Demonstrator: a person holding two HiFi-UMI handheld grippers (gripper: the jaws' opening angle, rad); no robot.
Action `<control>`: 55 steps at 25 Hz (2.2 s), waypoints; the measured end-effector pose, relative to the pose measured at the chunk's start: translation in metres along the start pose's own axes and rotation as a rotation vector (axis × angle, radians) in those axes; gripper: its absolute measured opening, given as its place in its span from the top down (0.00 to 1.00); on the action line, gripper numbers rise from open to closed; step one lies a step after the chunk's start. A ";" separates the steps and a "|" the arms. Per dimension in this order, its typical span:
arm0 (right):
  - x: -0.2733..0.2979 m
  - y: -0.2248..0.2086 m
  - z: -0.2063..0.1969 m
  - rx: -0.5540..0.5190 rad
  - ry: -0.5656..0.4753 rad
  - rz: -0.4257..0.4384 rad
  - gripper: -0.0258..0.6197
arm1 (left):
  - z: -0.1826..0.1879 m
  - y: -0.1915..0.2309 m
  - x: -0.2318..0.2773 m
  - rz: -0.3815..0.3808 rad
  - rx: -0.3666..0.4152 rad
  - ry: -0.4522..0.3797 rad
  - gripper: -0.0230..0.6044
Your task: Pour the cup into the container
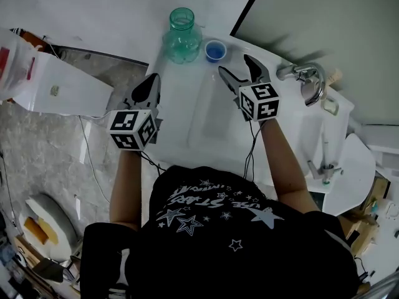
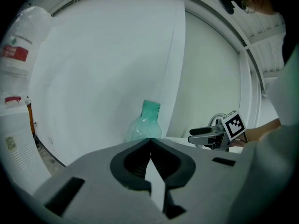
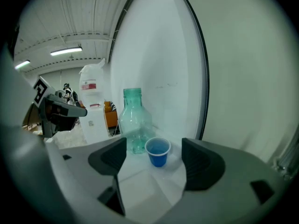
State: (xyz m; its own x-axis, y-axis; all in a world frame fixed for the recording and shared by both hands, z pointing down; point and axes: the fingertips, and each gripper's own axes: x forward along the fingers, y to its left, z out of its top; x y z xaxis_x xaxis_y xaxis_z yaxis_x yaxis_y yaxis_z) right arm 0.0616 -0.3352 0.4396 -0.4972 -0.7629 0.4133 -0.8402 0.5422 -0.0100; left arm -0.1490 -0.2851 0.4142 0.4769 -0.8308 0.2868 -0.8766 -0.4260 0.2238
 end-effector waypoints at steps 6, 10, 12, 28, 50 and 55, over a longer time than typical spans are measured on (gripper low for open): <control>0.029 -0.005 -0.031 0.031 0.056 -0.013 0.39 | -0.017 0.015 0.025 -0.016 -0.018 0.056 0.95; 0.046 -0.009 -0.047 0.029 0.082 -0.025 0.39 | -0.025 0.024 0.041 -0.024 -0.020 0.086 0.95; 0.054 -0.011 -0.052 0.019 0.080 -0.027 0.39 | -0.029 0.028 0.047 -0.024 -0.016 0.099 0.95; 0.098 -0.012 -0.066 0.001 0.114 -0.015 0.40 | -0.044 0.041 0.070 -0.040 -0.037 0.140 0.95; 0.120 -0.006 -0.063 -0.117 0.130 -0.010 0.40 | -0.057 0.045 0.071 -0.044 -0.085 0.167 0.95; 0.123 -0.008 -0.061 -0.096 0.119 -0.023 0.43 | -0.059 0.041 0.072 -0.051 -0.086 0.170 0.95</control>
State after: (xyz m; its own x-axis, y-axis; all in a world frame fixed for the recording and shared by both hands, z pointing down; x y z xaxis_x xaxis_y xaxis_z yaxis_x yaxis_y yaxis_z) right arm 0.0202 -0.4120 0.5462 -0.4436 -0.7317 0.5175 -0.8238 0.5603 0.0860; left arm -0.1473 -0.3415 0.4988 0.5310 -0.7332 0.4249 -0.8458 -0.4279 0.3186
